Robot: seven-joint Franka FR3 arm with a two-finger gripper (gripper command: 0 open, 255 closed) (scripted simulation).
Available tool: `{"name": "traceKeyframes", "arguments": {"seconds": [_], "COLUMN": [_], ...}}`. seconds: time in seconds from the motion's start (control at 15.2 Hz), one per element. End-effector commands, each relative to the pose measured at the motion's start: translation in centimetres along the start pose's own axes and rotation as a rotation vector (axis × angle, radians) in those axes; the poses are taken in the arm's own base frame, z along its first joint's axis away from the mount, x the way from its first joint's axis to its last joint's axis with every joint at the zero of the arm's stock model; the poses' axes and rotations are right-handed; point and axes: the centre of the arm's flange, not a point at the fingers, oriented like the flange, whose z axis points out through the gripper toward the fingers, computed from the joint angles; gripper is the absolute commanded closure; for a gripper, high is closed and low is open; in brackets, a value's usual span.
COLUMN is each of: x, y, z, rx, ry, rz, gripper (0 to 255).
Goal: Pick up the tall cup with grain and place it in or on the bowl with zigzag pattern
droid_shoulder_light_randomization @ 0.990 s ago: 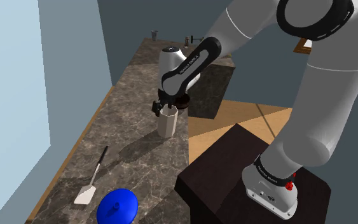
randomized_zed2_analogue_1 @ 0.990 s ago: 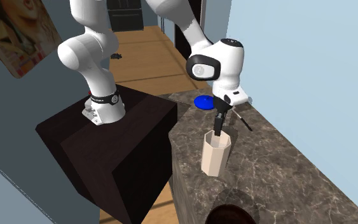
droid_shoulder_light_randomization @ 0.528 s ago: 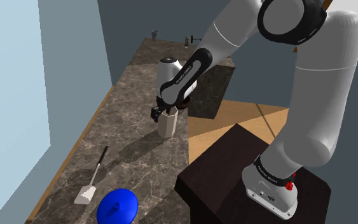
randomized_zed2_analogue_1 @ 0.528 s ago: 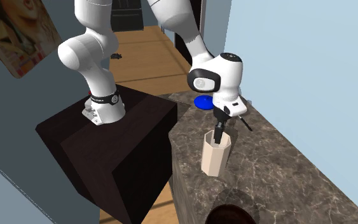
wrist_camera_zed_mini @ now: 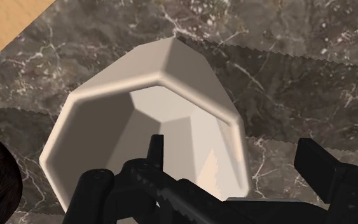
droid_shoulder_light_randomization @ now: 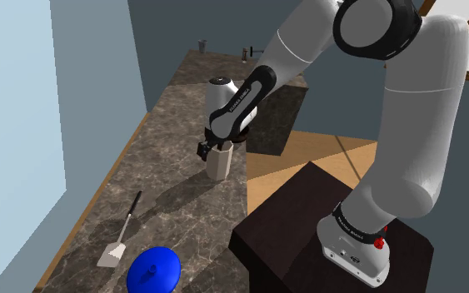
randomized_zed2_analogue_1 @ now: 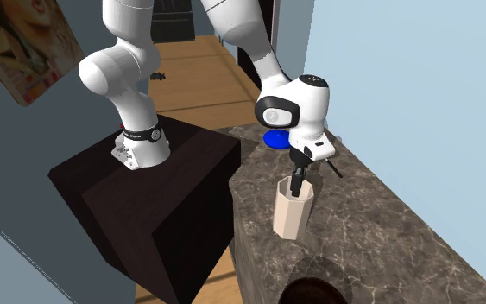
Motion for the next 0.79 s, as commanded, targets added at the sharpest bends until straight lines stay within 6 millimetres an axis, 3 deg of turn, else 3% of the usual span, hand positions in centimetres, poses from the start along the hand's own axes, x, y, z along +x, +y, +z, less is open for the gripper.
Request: {"name": "traceKeyframes", "arguments": {"seconds": [0.0,0.59,0.73], "x": [0.0,0.0,0.0], "y": [0.0,0.0,0.0], "z": [0.0,0.0,-1.1], "rx": [0.000,0.000,0.000], "ry": [0.000,0.000,0.000], "rz": [0.000,0.000,0.000], "gripper": [255,255,255]}}
